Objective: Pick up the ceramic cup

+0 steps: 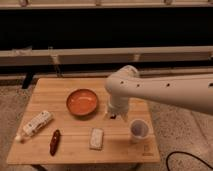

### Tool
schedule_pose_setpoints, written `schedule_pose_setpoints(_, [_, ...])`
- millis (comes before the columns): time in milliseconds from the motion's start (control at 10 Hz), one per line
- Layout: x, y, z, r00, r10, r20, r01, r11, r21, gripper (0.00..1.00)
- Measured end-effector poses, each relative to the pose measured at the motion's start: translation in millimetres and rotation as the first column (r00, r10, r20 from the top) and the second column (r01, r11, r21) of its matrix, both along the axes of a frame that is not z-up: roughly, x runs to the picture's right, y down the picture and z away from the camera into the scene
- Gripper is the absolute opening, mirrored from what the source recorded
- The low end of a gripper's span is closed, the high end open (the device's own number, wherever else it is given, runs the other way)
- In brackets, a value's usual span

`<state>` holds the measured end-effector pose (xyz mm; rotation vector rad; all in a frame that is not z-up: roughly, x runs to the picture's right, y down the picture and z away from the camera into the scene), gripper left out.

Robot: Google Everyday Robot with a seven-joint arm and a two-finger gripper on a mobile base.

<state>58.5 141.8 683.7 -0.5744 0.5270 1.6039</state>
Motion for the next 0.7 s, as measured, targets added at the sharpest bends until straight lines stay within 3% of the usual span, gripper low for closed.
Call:
schedule_pose_setpoints(300, [18, 8, -3.6, 1.000, 0.027, -0.010, -0.027, 0.9996, -0.004, 0.65])
schedule_pose_setpoints(700, [41, 25, 6.6, 0.996, 0.073, -0.044, -0.074, 0.9968, -0.030, 0.65])
